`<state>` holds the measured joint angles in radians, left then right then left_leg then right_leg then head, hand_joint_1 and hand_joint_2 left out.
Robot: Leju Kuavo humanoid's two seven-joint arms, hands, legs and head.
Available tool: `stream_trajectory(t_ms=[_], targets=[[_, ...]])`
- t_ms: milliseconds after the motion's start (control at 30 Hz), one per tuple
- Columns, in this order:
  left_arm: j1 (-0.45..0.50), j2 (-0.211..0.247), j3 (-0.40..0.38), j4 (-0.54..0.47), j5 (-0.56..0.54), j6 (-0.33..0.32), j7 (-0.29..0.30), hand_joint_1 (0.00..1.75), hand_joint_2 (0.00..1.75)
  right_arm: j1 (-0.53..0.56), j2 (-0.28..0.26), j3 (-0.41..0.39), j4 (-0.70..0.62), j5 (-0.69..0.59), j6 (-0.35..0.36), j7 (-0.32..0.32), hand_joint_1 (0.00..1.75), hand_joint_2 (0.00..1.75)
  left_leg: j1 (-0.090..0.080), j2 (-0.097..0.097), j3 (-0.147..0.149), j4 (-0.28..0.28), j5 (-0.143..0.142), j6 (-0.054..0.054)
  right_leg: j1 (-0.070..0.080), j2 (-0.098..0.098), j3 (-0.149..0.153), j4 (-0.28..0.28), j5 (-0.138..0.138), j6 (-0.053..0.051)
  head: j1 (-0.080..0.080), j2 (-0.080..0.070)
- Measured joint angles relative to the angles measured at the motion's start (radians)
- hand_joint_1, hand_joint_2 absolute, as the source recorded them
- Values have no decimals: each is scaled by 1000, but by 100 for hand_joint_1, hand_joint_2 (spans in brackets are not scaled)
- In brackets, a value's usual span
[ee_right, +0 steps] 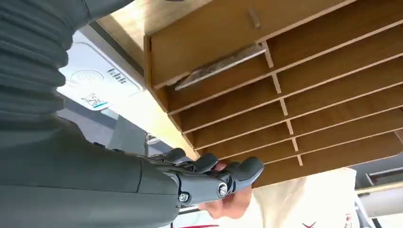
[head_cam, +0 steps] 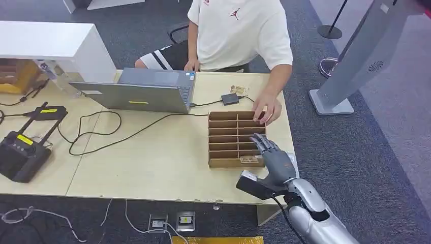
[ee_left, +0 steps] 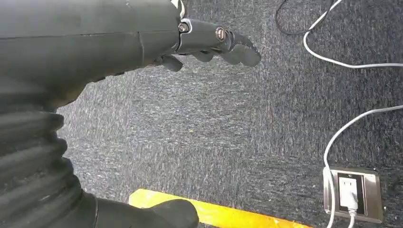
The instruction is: Pass the card to the sensor for recognition and then transmit it.
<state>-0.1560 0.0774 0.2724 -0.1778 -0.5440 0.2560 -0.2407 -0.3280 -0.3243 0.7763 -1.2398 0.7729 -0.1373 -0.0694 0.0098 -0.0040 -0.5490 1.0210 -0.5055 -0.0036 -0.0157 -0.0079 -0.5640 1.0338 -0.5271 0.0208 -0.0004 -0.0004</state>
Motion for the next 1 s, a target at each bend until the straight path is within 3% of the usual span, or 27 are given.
stream_trajectory(t_ms=[1000], targets=[[-6, -1, -7, 0, -1, -2, -2, 0, 175, -2, 0, 3, 33, 12, -38, -3, 0, 175, 0, 0, 0, 0, 0, 0, 0, 0, 0, 0, 0, 0, 0, 0]])
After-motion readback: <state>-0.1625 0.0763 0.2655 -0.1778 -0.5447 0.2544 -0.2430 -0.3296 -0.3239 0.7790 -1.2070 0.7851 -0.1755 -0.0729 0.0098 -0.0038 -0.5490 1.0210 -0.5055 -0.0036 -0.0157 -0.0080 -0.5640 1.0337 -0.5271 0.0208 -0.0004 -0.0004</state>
